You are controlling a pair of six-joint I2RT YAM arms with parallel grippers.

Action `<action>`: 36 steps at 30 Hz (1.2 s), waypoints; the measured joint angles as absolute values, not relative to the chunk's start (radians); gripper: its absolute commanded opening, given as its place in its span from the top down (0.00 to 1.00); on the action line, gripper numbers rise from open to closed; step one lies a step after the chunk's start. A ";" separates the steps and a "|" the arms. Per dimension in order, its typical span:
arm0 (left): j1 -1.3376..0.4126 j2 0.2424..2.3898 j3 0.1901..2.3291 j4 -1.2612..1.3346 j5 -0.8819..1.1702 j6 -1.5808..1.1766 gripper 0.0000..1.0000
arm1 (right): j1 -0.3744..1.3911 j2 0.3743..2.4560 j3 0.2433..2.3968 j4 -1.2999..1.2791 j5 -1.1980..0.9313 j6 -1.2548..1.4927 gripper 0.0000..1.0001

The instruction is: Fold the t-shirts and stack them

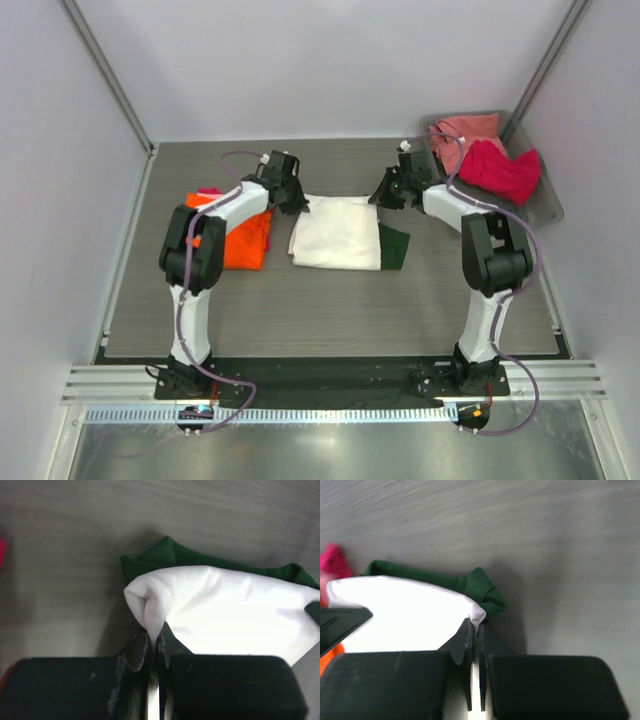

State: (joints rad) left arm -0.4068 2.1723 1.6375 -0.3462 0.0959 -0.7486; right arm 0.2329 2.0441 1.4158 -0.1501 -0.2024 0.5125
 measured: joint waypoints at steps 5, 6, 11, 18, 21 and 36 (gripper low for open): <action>-0.448 1.847 1.404 -0.340 0.062 -0.725 1.00 | 0.290 1.732 1.193 -0.114 -0.214 0.530 0.99; -0.455 1.765 1.350 -0.333 0.059 -0.724 1.00 | 0.309 1.665 1.155 -0.111 -0.212 0.532 0.99; -0.458 1.378 1.156 -0.382 -0.002 -0.723 1.00 | 0.447 1.390 1.017 -0.110 -0.168 0.542 0.99; -0.363 1.086 1.144 -0.629 -0.120 -0.681 1.00 | 0.657 1.314 1.036 -0.135 -0.100 0.595 0.99; -0.250 1.050 1.153 -0.732 -0.123 -0.650 1.00 | 0.732 1.398 1.115 -0.128 -0.086 0.614 0.99; 0.121 1.285 1.282 -0.862 -0.128 -0.567 1.00 | 0.873 1.916 1.615 -0.175 -0.001 0.634 0.99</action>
State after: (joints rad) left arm 0.1211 1.2846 1.2819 -0.8616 -0.1280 -0.5667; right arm 0.8726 1.9160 1.6150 -0.1749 -0.0006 0.6338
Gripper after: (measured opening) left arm 0.028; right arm 0.061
